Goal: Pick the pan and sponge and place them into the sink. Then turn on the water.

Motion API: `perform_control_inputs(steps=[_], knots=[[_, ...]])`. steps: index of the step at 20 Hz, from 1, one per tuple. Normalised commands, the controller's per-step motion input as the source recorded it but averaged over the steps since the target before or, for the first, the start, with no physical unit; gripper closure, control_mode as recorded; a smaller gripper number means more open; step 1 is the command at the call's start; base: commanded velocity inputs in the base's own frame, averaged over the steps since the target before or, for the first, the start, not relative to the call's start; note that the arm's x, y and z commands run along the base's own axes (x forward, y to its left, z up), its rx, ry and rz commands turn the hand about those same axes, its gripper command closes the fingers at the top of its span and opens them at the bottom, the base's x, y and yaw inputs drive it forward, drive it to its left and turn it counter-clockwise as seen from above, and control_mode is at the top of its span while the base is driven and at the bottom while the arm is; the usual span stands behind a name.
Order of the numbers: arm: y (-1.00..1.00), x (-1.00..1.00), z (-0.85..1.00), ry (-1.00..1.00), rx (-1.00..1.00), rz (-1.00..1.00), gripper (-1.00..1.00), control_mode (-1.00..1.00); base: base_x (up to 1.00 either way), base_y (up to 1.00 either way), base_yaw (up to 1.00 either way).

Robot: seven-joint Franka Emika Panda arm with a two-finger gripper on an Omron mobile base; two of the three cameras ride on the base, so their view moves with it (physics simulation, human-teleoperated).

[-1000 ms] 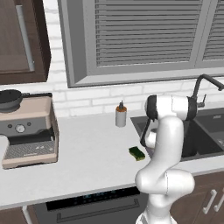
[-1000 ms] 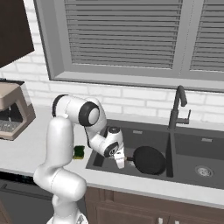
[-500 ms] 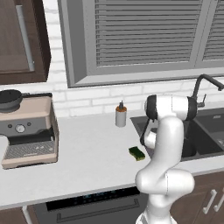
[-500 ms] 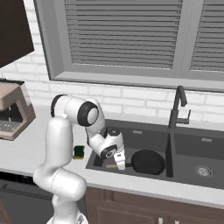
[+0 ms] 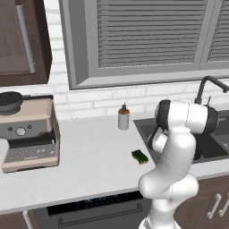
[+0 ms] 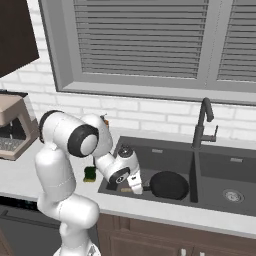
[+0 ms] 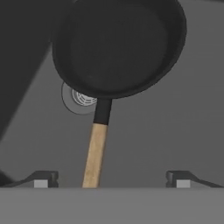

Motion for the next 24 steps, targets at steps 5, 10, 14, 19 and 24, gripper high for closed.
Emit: perform_control_inputs(steps=[5,10,14,19,24], knots=[[0.07,0.0,1.0,0.0,0.0,0.06,-1.0,-1.0,0.0,0.0,0.0],[0.16,0.06,1.0,0.09,0.02,0.1,-1.0,-1.0,0.0,0.0,0.0],[0.05,0.06,1.0,0.16,0.03,0.09,-1.0,-1.0,0.0,0.0,0.0],[0.0,0.04,1.0,0.19,0.04,0.07,-1.0,-1.0,0.0,0.0,0.0],[0.0,-0.21,0.67,0.2,0.01,0.16,-1.0,-1.0,0.0,0.0,0.0]])
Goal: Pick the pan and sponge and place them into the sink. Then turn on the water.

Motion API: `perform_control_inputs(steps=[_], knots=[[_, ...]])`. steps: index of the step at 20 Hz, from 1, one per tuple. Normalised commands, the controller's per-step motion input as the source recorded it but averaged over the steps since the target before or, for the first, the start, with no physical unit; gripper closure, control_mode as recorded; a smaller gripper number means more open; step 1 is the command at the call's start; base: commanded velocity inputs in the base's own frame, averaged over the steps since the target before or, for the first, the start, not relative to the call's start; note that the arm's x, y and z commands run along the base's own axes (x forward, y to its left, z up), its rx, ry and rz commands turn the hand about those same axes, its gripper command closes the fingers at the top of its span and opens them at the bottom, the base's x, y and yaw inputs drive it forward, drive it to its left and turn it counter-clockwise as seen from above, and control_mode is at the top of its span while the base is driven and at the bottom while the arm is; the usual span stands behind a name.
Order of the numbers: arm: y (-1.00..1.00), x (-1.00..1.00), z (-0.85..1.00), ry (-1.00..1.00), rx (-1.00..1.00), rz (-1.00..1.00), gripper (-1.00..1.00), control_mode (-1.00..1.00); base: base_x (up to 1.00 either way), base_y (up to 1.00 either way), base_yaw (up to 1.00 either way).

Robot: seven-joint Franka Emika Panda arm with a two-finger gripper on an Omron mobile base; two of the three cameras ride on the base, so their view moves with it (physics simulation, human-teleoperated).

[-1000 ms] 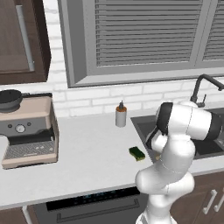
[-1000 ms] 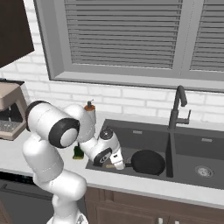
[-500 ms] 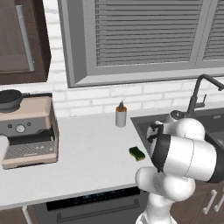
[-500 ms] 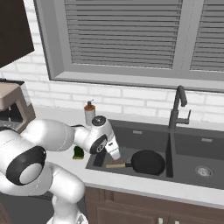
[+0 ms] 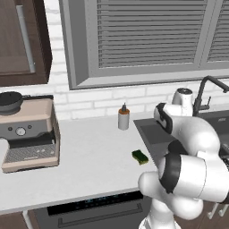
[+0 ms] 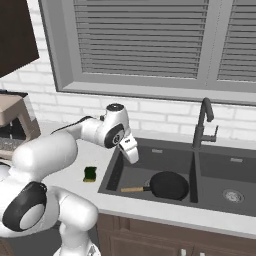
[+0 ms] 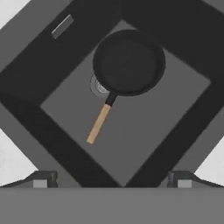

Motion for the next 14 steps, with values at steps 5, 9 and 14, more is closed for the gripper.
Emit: perform_control_inputs(steps=[5,9,14], knots=[[0.04,-0.49,0.04,0.03,0.0,0.33,-1.0,-1.0,0.0,0.0,0.0],[0.39,-0.65,0.0,0.02,0.0,0.41,-1.0,-1.0,0.0,0.0,0.0],[0.79,-0.55,0.0,0.01,0.0,0.3,-1.0,-1.0,0.0,0.0,0.0]])
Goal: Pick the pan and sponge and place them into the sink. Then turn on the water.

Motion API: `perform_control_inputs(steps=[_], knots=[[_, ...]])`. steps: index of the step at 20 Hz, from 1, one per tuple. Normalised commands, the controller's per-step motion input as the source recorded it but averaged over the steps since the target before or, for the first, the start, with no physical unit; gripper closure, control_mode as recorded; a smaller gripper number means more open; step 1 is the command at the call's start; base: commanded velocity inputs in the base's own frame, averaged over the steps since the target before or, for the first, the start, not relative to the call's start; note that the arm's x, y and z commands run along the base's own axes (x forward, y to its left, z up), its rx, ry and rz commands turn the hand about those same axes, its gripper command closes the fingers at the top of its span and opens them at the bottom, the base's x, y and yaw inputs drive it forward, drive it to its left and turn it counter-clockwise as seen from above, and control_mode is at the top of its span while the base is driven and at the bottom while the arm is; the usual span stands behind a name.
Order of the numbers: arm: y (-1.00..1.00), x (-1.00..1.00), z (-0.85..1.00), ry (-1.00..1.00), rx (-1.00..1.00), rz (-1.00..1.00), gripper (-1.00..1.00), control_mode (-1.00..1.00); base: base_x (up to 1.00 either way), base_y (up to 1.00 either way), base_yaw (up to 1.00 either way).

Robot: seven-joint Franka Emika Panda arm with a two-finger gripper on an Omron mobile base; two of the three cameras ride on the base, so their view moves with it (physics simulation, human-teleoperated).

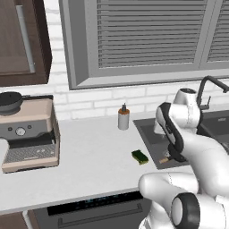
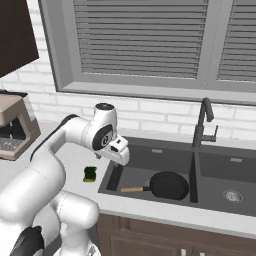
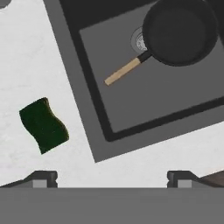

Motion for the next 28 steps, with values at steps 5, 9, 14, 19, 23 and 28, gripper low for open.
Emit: perform_control_inputs(steps=[5,9,14,19,23,28], knots=[[0.74,-0.52,0.07,0.0,0.0,0.22,-1.0,-1.0,0.0,0.0,0.0],[0.36,-0.07,0.37,0.0,0.0,0.24,-1.0,-1.0,0.0,0.0,0.0],[0.53,-0.01,0.13,0.01,0.0,0.24,-1.0,-1.0,0.0,0.0,0.0],[0.29,0.06,-0.06,0.0,-0.03,0.07,-1.0,-1.0,0.0,0.0,0.0],[0.01,0.22,-0.19,0.0,-0.03,0.03,-1.0,-1.0,0.0,0.0,0.0],[0.03,0.33,-0.24,0.0,-0.03,0.03,-1.0,-1.0,0.0,0.0,0.0]])
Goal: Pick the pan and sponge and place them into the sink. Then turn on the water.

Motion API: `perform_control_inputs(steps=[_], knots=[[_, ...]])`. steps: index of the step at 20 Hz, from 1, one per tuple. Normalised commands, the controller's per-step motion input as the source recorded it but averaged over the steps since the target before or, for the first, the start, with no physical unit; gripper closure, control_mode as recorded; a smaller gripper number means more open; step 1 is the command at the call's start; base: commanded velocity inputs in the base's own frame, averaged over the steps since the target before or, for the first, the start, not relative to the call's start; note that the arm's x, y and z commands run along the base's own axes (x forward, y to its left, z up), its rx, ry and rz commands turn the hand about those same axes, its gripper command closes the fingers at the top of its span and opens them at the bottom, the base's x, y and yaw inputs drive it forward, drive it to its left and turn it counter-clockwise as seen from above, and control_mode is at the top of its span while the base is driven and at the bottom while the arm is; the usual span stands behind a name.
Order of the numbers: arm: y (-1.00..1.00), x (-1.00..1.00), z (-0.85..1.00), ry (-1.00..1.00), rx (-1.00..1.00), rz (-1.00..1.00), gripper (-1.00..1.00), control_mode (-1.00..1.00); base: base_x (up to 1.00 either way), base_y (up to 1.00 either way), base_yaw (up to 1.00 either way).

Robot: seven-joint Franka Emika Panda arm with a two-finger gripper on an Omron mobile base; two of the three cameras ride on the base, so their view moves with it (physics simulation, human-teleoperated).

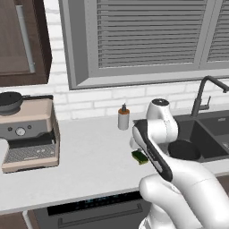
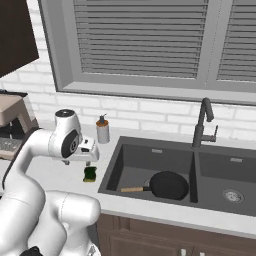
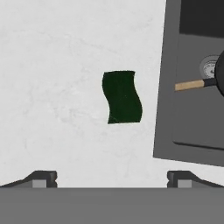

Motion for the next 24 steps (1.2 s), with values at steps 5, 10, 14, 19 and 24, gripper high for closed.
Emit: perform_control_inputs(steps=[5,10,14,19,24], knots=[[0.02,0.31,-0.21,0.0,0.0,0.07,-1.0,-1.0,0.0,0.0,0.0],[0.01,0.13,-0.29,0.0,0.0,0.09,-1.0,-1.0,0.0,0.0,0.0],[0.0,0.05,-0.36,0.0,0.0,0.07,-1.0,-1.0,0.0,0.0,0.0],[0.0,0.05,-0.35,0.0,0.0,0.03,-1.0,-1.0,0.0,0.0,0.0],[0.0,0.0,-0.14,0.0,0.02,0.0,-1.0,-1.0,0.0,0.0,0.0]])
